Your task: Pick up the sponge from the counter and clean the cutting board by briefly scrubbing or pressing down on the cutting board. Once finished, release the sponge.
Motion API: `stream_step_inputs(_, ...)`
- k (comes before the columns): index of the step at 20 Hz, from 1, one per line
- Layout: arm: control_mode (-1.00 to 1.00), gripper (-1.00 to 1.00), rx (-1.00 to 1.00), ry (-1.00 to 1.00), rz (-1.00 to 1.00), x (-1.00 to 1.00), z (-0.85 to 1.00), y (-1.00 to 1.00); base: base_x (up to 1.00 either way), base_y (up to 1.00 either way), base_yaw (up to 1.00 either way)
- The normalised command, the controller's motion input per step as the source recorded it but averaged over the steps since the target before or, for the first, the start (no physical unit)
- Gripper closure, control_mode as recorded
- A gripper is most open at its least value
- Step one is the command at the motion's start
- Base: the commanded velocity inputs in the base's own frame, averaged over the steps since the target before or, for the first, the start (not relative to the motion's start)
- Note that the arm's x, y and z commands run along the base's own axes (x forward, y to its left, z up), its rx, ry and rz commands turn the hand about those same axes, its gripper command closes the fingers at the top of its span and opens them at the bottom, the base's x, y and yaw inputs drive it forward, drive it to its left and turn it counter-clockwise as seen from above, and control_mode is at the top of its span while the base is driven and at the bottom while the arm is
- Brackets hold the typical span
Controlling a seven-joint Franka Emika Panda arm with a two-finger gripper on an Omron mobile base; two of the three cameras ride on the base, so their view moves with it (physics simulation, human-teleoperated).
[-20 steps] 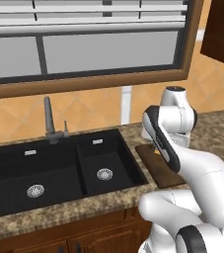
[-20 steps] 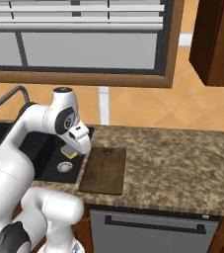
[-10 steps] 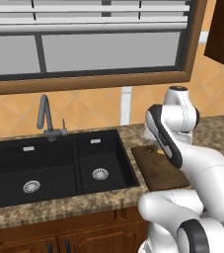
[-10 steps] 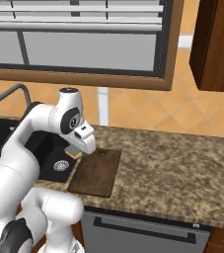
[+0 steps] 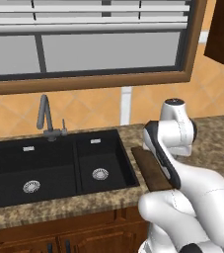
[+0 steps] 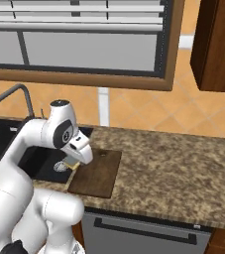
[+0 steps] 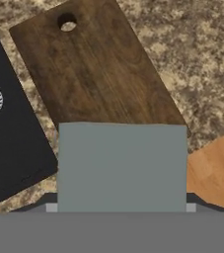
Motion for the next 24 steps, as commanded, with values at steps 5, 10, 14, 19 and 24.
stream_step_inputs(5,-1.0,1.0,-0.01,0.0,-0.03,-0.09,-0.36,0.0,0.0,0.0,0.0)
stream_step_inputs(10,-1.0,1.0,0.0,-0.03,-0.04,0.04,-0.48,0.0,0.0,0.0,0.0)
stream_step_inputs(14,-1.0,1.0,0.0,-0.06,0.0,0.09,-0.42,0.0,0.0,0.0,0.0)
stream_step_inputs(19,-1.0,1.0,0.0,-0.05,-0.01,0.34,-0.46,0.0,0.0,0.0,0.0)
stream_step_inputs(24,-1.0,1.0,0.0,-0.14,-0.02,0.33,-0.5,0.0,0.0,0.0,0.0)
